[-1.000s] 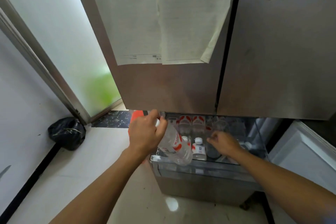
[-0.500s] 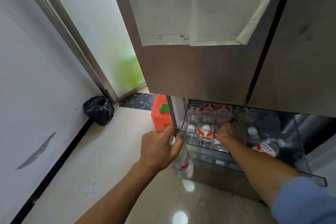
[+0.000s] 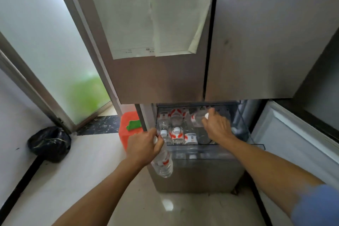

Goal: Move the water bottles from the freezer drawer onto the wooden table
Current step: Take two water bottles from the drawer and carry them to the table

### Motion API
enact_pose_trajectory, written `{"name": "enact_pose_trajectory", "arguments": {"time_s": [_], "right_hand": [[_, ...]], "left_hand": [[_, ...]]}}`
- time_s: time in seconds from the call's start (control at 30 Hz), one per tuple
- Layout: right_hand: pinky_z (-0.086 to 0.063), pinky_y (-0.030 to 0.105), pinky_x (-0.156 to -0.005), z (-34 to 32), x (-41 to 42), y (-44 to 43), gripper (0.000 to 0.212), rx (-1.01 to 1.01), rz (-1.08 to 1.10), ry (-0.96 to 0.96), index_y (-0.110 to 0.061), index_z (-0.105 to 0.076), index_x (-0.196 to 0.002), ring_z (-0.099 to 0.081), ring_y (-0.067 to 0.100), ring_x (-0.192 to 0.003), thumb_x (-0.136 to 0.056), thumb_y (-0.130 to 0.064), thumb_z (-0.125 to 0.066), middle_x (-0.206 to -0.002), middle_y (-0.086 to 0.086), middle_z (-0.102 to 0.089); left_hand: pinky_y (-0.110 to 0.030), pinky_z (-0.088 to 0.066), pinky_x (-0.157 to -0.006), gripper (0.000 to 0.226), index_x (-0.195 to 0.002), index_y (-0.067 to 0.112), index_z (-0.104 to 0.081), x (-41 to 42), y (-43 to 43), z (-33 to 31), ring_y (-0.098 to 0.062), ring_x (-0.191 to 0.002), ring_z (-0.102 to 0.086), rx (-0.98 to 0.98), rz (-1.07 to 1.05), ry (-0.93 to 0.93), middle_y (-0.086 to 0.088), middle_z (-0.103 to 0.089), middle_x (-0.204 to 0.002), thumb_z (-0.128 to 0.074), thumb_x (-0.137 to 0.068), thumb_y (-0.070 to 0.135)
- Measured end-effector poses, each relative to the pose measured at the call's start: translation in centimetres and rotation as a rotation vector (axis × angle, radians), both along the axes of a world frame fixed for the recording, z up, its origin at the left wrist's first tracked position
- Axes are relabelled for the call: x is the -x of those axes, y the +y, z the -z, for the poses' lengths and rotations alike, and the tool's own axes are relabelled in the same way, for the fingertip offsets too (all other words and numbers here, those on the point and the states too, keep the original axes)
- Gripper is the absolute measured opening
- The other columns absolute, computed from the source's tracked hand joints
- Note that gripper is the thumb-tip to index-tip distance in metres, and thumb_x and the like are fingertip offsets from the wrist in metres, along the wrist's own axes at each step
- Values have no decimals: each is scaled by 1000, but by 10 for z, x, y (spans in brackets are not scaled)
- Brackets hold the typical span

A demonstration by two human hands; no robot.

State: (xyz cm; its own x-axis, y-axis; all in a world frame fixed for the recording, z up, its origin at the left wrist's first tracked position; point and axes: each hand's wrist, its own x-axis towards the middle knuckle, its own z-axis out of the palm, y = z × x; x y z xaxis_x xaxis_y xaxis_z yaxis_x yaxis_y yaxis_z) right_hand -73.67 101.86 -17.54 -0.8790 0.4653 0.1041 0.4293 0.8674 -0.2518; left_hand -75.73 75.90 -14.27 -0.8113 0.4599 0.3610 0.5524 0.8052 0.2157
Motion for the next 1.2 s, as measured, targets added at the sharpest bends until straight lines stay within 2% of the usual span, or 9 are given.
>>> {"name": "enact_pose_trajectory", "arguments": {"time_s": [0.1,0.33,0.43,0.53,0.6,0.8,0.93,1.03,1.2], "right_hand": [[-39,40,-70,-27,-15,-5,34,-39,-45,50,-7,-42,-118,-60,41,-97,-98,-34,-40,-113,21,-61],[-31,33,-64,-106,-44,-43,32,-221,-207,190,-12,-46,-109,-52,29,-73,-97,-41,-38,-98,11,-64],[-33,32,-60,-124,-50,-71,34,-315,-367,264,-13,-48,-103,-58,29,-71,-97,-45,-38,-89,8,-66],[-35,31,-56,-127,-59,-108,38,-353,-551,277,-14,-49,-99,-50,24,-61,-97,-49,-35,-83,5,-64],[-38,32,-57,-118,-65,-138,42,-342,-666,259,-14,-50,-97,-53,24,-61,-95,-52,-33,-82,6,-64],[-49,35,-63,-80,-110,-263,40,-241,-994,205,-14,-52,-102,-57,24,-66,-94,-50,-38,-81,5,-61],[-41,36,-62,-81,-154,-367,38,-247,-1179,210,-12,-51,-97,-63,33,-76,-93,-48,-40,-88,13,-67],[-37,31,-59,-86,-198,-455,35,-229,-1342,211,-15,-47,-94,-60,28,-70,-93,-50,-41,-90,9,-67],[-53,33,-62,-88,-273,-606,39,-167,-1481,225,-16,-51,-96,-61,20,-65,-92,-54,-41,-86,3,-67]], "left_hand": [[-21,-41,-58,29,-89,22,-58,0,-2,-3,-11,-59,-53,30,17,-12,5,-63,-75,-47,-92,48],[-24,-40,-59,27,-86,22,-60,-29,-40,-25,-15,-58,-53,-1,-57,50,0,-69,-76,-54,-87,48],[-27,-42,-58,33,-89,23,-59,-53,-71,-33,-22,-61,-61,60,-153,89,0,-69,-74,-53,-86,56],[-28,-34,-53,40,-81,18,-58,-91,-112,-32,-29,-58,-61,57,-288,120,-5,-67,-65,-50,-84,57],[-31,-44,-53,40,-81,19,-59,-123,-145,-29,-30,-61,-62,92,-420,78,-5,-69,-68,-45,-83,56],[-35,-56,-66,34,-90,20,-60,-241,-253,-24,-20,-67,-62,104,-689,-72,1,-68,-80,-50,-88,53],[-31,-55,-62,36,-86,18,-61,-326,-335,-26,-15,-60,-60,162,-873,-113,2,-66,-72,-48,-87,51],[-27,-52,-60,32,-86,20,-58,-395,-401,-30,-11,-58,-58,160,-1014,-121,3,-64,-71,-48,-89,51],[-21,-45,-53,26,-80,25,-54,-508,-512,-39,-7,-52,-52,171,-1178,-104,9,-57,-65,-52,-89,50]]}}
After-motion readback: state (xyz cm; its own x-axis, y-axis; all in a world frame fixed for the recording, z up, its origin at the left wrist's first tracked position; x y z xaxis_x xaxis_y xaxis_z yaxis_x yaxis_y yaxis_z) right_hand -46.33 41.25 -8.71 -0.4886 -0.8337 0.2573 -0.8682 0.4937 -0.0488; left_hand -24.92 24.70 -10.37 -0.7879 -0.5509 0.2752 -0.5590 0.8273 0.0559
